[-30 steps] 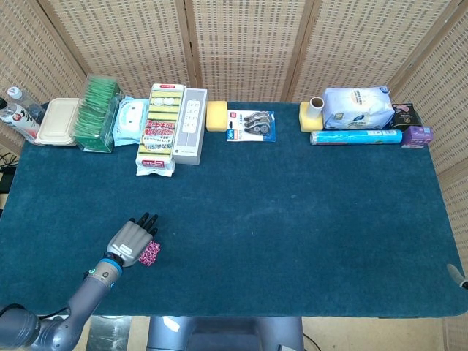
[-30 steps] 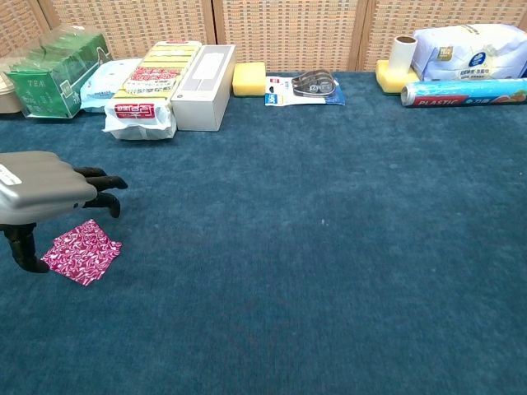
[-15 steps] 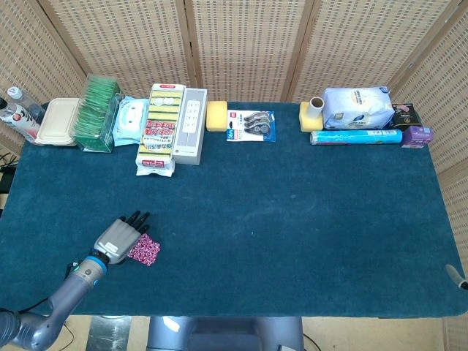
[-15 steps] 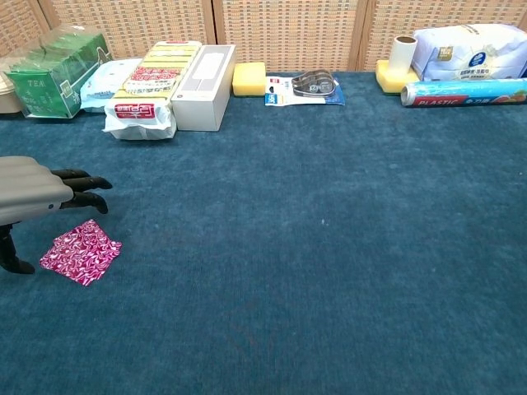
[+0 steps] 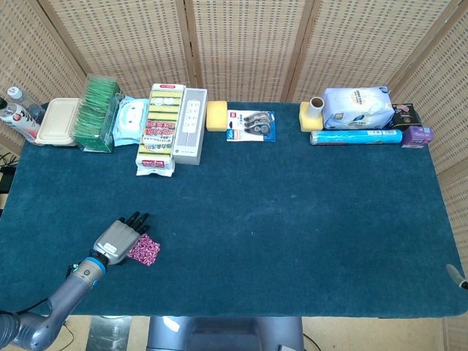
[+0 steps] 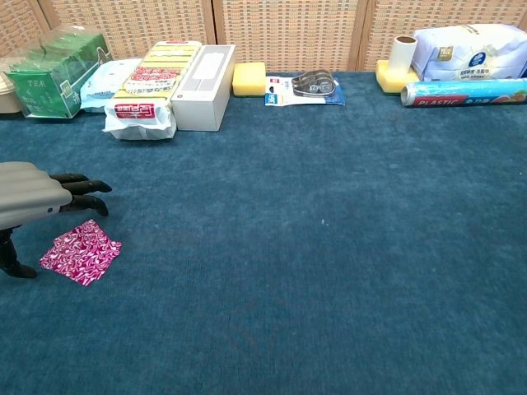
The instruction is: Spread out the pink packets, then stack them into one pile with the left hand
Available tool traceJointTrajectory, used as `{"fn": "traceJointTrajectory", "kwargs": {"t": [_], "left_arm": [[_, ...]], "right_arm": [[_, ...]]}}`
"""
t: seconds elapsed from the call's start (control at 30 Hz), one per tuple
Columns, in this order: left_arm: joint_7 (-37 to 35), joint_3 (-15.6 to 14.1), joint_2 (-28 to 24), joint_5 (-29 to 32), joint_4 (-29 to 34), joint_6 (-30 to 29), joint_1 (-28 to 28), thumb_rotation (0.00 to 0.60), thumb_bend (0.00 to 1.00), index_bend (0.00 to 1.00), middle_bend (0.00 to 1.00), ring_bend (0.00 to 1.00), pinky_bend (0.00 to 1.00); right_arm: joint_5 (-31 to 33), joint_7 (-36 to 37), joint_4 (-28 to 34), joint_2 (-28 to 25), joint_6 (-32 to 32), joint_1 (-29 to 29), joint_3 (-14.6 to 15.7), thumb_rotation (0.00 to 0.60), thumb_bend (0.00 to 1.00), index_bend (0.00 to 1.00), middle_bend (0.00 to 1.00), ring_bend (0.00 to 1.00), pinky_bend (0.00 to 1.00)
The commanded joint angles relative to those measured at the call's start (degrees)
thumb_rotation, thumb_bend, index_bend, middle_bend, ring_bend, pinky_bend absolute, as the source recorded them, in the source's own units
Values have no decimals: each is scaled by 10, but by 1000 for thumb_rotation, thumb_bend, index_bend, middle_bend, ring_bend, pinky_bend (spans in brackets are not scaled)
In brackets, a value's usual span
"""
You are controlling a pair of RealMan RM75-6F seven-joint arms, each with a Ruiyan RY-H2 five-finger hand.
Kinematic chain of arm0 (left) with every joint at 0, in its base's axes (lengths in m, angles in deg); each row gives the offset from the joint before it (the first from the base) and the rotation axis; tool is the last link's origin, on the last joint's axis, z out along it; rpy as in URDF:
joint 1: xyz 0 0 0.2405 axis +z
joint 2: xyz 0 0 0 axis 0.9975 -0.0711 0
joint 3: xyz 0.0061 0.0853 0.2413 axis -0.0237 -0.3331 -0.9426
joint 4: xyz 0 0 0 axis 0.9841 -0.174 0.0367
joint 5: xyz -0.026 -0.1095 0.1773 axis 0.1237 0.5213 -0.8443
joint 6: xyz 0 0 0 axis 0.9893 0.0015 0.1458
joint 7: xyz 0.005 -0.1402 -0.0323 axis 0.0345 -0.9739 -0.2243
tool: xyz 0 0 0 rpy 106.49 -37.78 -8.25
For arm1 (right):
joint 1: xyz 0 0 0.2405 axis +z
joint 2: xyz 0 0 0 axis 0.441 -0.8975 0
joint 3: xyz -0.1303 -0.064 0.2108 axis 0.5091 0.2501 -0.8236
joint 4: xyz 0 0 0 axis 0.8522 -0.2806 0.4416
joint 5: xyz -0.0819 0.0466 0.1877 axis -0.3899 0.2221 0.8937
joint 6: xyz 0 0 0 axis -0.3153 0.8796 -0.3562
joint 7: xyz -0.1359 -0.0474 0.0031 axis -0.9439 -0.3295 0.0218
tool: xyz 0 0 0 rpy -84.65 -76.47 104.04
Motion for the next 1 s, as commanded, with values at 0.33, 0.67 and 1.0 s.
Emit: {"fn": "traceJointTrajectory", "kwargs": {"t": [0.33, 0.67, 1.0], "left_arm": [[11, 16, 5, -7, -5, -5, 19, 600, 133, 315, 0, 0, 299], [19, 26, 0, -6, 6, 2, 26, 600, 133, 317, 0, 0, 299], [7, 42, -23, -30, 32, -12, 36, 600, 133, 317, 0, 0, 299]], "right_arm": [[0, -2, 0, 1, 0, 0, 0, 600, 226, 182, 45, 0, 0], [0, -1, 0, 1, 1, 0, 0, 600, 227, 182, 45, 0, 0], [-1, 0, 1, 0, 1, 0, 0, 600, 227, 182, 45, 0, 0]]}}
